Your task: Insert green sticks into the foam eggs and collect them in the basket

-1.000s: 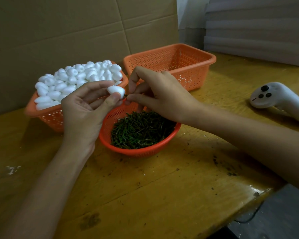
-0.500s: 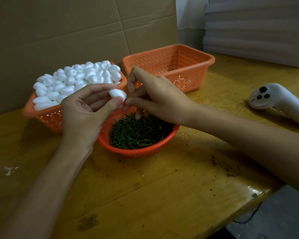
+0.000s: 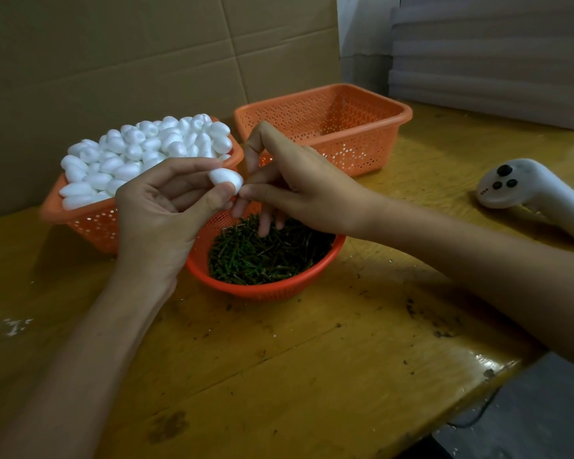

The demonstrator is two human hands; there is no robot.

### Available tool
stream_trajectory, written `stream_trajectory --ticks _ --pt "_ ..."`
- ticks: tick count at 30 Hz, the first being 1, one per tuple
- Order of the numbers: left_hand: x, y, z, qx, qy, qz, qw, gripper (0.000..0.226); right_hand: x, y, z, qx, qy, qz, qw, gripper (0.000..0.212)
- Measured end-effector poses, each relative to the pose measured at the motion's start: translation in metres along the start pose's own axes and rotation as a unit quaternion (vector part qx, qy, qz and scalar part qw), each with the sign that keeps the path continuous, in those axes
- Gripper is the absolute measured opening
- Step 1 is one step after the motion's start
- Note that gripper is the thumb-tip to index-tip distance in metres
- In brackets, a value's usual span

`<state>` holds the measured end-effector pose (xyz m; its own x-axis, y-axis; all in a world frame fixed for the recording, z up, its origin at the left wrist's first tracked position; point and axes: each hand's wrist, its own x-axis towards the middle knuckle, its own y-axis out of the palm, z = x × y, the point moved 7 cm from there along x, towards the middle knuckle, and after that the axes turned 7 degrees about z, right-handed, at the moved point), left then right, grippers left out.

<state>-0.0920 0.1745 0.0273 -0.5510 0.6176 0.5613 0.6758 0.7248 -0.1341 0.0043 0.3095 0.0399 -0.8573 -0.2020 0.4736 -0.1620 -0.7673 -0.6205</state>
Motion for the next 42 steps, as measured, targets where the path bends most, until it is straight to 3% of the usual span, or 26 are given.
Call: stream_trajectory --ticks 15,20,42 --pt "-0.002 0.005 -0.002 0.002 -0.002 0.002 1.0 0.037 -0.001 -0.008 -0.001 -0.142 0.097 -0.042 0.984 0.021" --pt "-0.002 0.008 -0.006 0.008 0.009 0.015 1.0 0.026 -0.002 -0.004 0.001 -0.107 0.086 -0.023 0.99 0.02" --pt "-0.003 0.01 -0.01 0.032 0.022 0.01 0.999 0.029 -0.001 0.002 -0.017 0.036 0.123 0.039 0.991 0.017"
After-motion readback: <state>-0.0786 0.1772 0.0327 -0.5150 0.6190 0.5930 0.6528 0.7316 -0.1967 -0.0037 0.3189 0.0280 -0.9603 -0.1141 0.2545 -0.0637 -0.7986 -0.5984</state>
